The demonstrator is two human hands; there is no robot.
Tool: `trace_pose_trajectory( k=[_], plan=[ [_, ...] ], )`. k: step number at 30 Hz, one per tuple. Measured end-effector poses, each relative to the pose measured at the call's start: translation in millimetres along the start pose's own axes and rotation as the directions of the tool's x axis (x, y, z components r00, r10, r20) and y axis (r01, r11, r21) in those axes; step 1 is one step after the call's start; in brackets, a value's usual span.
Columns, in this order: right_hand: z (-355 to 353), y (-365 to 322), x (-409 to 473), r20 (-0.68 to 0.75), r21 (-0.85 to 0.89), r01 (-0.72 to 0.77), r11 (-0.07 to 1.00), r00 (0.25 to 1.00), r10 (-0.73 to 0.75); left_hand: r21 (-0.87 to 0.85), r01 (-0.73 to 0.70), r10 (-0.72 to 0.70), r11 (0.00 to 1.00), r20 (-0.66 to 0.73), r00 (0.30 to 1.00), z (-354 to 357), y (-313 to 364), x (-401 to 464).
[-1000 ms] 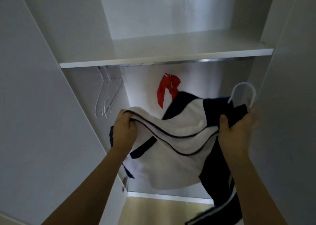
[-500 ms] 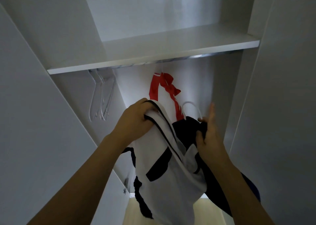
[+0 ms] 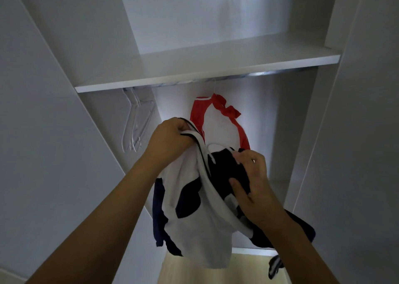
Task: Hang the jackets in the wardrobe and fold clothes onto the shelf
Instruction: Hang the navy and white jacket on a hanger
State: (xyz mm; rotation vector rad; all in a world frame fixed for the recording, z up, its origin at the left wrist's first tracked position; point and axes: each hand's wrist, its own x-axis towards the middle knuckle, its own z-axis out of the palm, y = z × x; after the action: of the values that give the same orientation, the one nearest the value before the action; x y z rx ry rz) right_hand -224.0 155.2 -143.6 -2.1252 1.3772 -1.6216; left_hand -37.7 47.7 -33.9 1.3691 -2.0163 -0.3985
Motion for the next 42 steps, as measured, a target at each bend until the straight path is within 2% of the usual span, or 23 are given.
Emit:
trace_pose_trajectory(
  k=[4, 8, 9, 11, 13, 14, 16, 17, 22, 24, 26, 28, 31, 33, 36, 39, 41, 42],
  plan=[
    [2.3, -1.1, 1.5, -0.026, -0.109, 0.054, 0.993, 0.998, -0.057, -0.057, 0.002, -0.004, 0.998, -0.028, 1.000, -12.7, -4.8, -0.8],
    [4.6, 15.7, -7.2, 0.121, -0.193, 0.081, 0.978, 0.991, -0.059, -0.102, 0.059, -0.054, 0.993, 0.052, 0.997, -24.3, -10.6, 1.8],
    [8.4, 21.1, -8.3, 0.138, -0.209, 0.026, 0.977, 0.990, 0.003, -0.094, 0.061, -0.052, 0.994, 0.089, 0.995, -24.2, -8.5, 1.9],
    [13.0, 26.9, -6.5, 0.118, -0.111, -0.250, 0.962, 0.958, 0.262, -0.087, 0.030, -0.013, 0.996, 0.192, 0.981, -21.7, -1.7, -0.1],
    [13.8, 29.4, -1.4, 0.171, 0.097, -0.533, 0.840, 0.841, 0.514, -0.112, -0.017, 0.048, 0.994, 0.279, 0.959, -16.3, 3.6, -3.8],
    [13.7, 30.3, -0.6, 0.245, 0.202, -0.628, 0.752, 0.776, 0.582, -0.130, -0.021, 0.060, 0.991, 0.305, 0.950, -13.2, 5.6, -5.7],
    [13.7, 27.7, -0.9, 0.389, 0.336, -0.737, 0.586, 0.675, 0.627, -0.146, -0.018, 0.066, 0.989, 0.333, 0.941, -6.6, 9.3, -7.5],
    [14.1, 25.4, -1.6, 0.429, 0.340, -0.753, 0.564, 0.658, 0.620, -0.143, -0.022, 0.070, 0.989, 0.343, 0.937, -4.0, 11.4, -7.9],
    [14.7, 22.9, 7.4, 0.498, 0.158, -0.668, 0.727, 0.690, 0.526, -0.139, -0.056, 0.108, 0.989, 0.404, 0.909, -3.3, 17.0, -10.2],
    [13.2, 28.2, 14.9, 0.468, 0.139, -0.639, 0.757, 0.716, 0.518, -0.026, -0.096, 0.099, 0.995, 0.348, 0.932, -5.4, 14.9, -8.6],
    [11.3, 36.0, 20.6, 0.366, 0.181, -0.641, 0.746, 0.748, 0.554, 0.168, -0.123, 0.081, 0.978, 0.237, 0.968, -11.1, 11.3, -3.4],
    [8.6, 40.0, 22.1, 0.307, 0.237, -0.621, 0.747, 0.778, 0.549, 0.235, -0.150, 0.090, 0.960, 0.249, 0.964, -18.3, 7.4, 0.9],
    [13.0, 35.1, 22.9, 0.318, 0.205, -0.573, 0.793, 0.806, 0.500, 0.132, -0.303, 0.240, 0.944, 0.359, 0.902, -23.9, 8.8, -3.6],
    [23.4, 31.1, 22.3, 0.327, 0.162, -0.534, 0.830, 0.823, 0.465, 0.106, -0.439, 0.376, 0.892, 0.364, 0.852, -21.6, 13.2, -8.3],
    [36.8, 26.9, 20.5, 0.324, 0.080, -0.491, 0.867, 0.836, 0.443, 0.122, -0.515, 0.449, 0.849, 0.350, 0.822, -15.2, 18.1, -12.0],
    [43.6, 23.6, 20.6, 0.299, 0.068, -0.472, 0.879, 0.850, 0.434, 0.106, -0.497, 0.455, 0.861, 0.272, 0.848, -5.4, 17.9, -14.1],
    [44.9, 19.3, 24.4, 0.203, 0.233, -0.503, 0.832, 0.862, 0.464, 0.109, -0.386, 0.351, 0.916, 0.244, 0.904, -2.0, 11.4, -13.6],
    [42.9, 16.7, 26.3, 0.135, 0.345, -0.515, 0.784, 0.854, 0.502, 0.144, -0.320, 0.272, 0.936, 0.279, 0.921, -1.7, 4.4, -12.8]
  ],
)
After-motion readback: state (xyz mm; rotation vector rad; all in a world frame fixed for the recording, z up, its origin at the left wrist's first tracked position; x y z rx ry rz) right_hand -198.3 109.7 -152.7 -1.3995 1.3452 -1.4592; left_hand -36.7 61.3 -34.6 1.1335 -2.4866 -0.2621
